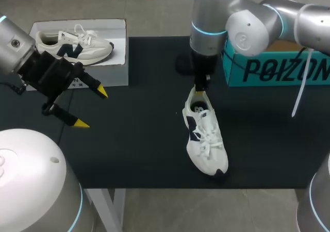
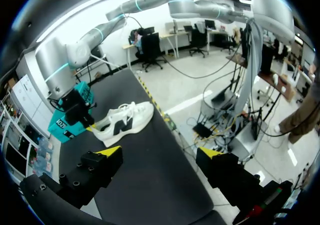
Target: Take the shoe out of the shoebox, open the shoe tongue, remove and reinsert the insole, then place the shoe into the shoebox
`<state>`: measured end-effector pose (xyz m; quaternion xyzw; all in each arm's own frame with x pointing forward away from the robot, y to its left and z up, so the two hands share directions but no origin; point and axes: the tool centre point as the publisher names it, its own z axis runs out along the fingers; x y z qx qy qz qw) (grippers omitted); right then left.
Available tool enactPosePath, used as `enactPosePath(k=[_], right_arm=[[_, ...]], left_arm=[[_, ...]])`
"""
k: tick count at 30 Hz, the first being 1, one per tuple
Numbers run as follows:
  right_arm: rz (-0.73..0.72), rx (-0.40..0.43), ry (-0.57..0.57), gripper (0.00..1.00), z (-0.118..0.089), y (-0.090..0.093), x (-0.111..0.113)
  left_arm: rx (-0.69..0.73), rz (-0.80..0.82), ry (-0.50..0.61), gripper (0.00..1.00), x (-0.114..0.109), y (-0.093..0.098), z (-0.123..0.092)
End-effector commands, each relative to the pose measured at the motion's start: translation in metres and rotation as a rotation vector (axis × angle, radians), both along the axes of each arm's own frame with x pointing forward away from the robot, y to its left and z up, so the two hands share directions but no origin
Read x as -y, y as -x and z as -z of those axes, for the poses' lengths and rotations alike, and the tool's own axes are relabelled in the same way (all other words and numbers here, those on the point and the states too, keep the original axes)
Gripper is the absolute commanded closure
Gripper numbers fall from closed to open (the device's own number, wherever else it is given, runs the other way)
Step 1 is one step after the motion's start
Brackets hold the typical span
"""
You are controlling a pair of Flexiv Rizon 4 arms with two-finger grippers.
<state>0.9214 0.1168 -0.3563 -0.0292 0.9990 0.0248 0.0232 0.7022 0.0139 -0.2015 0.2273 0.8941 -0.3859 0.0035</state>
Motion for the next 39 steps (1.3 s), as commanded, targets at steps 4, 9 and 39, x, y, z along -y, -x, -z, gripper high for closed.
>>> enactPosePath(k=[4,9,39], right_arm=[[0.007,0.021,0.0,1.0,-0.007,0.012,0.003],[0.018,0.052,0.007,1.0,-0.025,0.015,0.004],[0.218,0.248,0.043,1.0,-0.216,-0.042,0.058]], left_arm=[[0.0,0.001,-0.003,0.0,0.0,0.0,0.0],[0.0,0.001,-0.003,0.0,0.0,0.0,0.0],[0.0,0.001,-0.003,0.0,0.0,0.0,0.0]])
